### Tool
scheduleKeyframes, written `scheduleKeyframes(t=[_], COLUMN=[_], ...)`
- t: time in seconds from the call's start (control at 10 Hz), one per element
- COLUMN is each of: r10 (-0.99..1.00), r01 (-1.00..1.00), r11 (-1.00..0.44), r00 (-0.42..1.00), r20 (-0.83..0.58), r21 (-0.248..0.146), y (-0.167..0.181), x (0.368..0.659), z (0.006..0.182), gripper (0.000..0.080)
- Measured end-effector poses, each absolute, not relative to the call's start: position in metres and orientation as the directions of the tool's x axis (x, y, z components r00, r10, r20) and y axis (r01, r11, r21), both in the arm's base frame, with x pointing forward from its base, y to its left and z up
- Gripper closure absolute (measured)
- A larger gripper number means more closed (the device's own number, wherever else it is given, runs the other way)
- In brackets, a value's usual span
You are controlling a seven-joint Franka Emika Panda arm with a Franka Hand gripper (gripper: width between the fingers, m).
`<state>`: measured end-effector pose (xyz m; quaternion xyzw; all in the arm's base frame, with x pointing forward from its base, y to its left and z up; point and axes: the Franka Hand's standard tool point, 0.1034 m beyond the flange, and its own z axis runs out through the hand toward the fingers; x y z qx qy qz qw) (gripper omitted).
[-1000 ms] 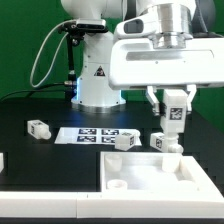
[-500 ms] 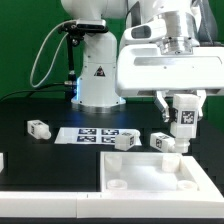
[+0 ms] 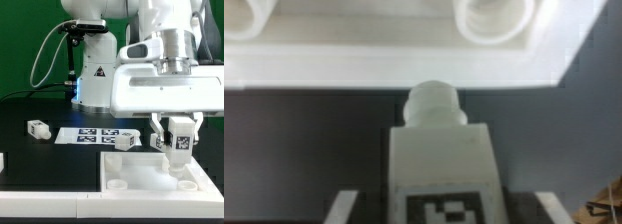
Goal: Assemble one leg
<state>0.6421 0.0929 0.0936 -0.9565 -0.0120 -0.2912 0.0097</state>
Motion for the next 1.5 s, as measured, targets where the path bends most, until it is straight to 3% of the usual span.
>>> scheduleKeyframes(t=[0.4, 1.5], r10=[0.000, 0.029], r01=[0.023, 0.042], r11=[-0.999, -0.999], r00=[0.846, 0.845], r20=[0.533, 0.534], r21=[-0.035, -0.012], y=[0.116, 0.113], x=[0.630, 0.627], z=[0.083, 0.066], gripper=[0.0517, 0.0517])
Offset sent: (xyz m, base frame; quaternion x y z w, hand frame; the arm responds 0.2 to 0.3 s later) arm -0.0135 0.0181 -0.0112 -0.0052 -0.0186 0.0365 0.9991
